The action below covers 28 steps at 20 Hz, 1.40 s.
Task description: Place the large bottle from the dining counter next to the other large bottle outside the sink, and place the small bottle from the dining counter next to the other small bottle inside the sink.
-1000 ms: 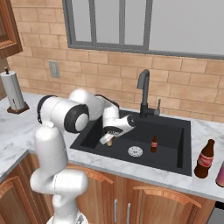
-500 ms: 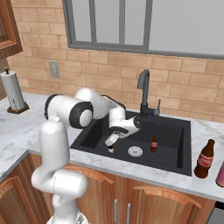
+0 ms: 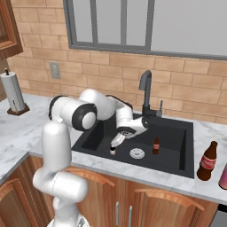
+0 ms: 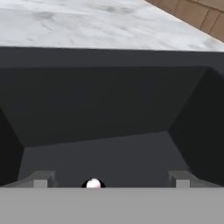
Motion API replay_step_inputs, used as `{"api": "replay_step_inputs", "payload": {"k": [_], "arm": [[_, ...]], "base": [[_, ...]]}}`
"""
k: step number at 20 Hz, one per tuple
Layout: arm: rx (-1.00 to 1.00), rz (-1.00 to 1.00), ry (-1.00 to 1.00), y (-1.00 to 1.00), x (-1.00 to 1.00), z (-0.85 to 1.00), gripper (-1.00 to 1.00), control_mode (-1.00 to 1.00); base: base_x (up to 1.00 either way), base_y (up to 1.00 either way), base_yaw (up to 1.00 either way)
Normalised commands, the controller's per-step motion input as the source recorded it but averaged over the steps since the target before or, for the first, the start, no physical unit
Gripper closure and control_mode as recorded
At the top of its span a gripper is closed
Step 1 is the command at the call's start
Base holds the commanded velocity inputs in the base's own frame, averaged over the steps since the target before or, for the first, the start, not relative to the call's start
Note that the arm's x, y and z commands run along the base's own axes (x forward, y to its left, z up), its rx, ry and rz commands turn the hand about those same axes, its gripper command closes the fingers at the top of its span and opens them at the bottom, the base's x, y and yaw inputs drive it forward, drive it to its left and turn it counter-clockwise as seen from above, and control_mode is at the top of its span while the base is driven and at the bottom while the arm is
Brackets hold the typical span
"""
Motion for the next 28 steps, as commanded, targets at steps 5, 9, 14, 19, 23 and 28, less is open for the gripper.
{"api": "replay_step_inputs", "payload": {"k": [5, 9, 14, 19, 23, 28], "arm": [[0.0, 0.01, -0.02, 0.0, 0.0, 0.39, -1.0, -1.0], [0.0, 0.0, -0.03, 0.0, -0.04, 0.42, -1.0, -1.0], [0.0, -0.01, -0.01, 0.01, -0.24, 0.05, -1.0, -1.0], [-0.03, -0.05, -0.03, 0.18, -0.37, 0.0, -1.0, -1.0], [-0.06, -0.05, -0.09, 0.33, -0.39, 0.12, -1.0, -1.0], [-0.04, -0.05, -0.09, 0.31, -0.33, 0.17, -1.0, -1.0]], "base": [[0.0, 0.0, 0.0], [0.0, 0.0, 0.0], [0.0, 0.0, 0.0], [0.0, 0.0, 0.0], [0.0, 0.0, 0.0], [0.0, 0.0, 0.0]]}}
